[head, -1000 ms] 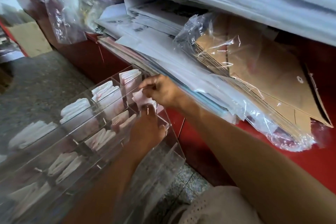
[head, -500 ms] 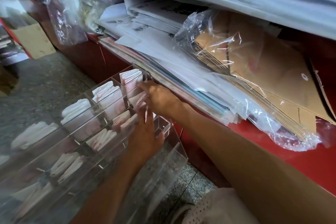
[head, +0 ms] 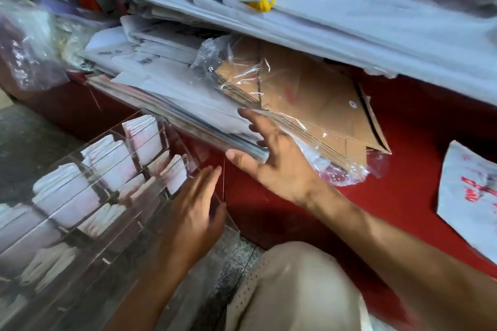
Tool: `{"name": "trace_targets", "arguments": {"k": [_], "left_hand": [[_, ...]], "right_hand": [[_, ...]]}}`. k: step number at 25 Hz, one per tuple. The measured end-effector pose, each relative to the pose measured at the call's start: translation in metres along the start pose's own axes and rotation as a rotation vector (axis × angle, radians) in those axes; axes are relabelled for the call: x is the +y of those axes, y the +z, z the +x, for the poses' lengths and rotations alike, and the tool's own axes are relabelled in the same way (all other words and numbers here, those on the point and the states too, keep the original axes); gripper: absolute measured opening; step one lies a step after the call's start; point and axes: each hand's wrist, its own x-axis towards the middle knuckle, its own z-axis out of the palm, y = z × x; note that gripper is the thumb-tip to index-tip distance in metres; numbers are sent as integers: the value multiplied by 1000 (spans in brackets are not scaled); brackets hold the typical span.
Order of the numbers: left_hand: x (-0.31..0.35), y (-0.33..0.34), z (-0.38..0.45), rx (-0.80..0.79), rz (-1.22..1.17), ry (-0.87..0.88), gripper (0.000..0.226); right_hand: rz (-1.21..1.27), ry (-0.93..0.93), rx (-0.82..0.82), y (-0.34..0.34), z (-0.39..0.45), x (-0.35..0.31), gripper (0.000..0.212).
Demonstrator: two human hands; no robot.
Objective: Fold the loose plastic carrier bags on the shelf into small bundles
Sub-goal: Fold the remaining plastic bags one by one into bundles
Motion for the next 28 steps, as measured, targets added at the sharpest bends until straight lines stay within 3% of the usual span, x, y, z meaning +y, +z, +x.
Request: {"name": "trace_targets", "arguments": {"k": [5,8,11,14,16,20,23,26,28], "left_hand": [[92,0,14,-35,-28,336,59],[161,12,23,-118,-101,451,54],[226,35,36,-244,-86,578,44],[291,71,41,-405,24,712,40],[323,94,40,-500,29,630,51],[335,154,58,-701,-15,123,90],[323,182,71,-638,9,41,59],[320,184,72,-523,-18,116,25],[322,181,71,-533,-202,96,20]], "right_hand": [[-222,145,198,-108,-111,31,61],[-488,436,271,-178,-172,73,47],[-585,915,89,-225,-228,106,44],[-632,1001,-84,-240,-267,122,62],[-617,936,-83,-239,-278,125,55],[-345,729,77,-252,-280,125,16],[-403,623,128,-273,-281,150,26],[-399,692,-33,-278,-281,177,44],[-411,708,-70,-279,-277,184,50]]}}
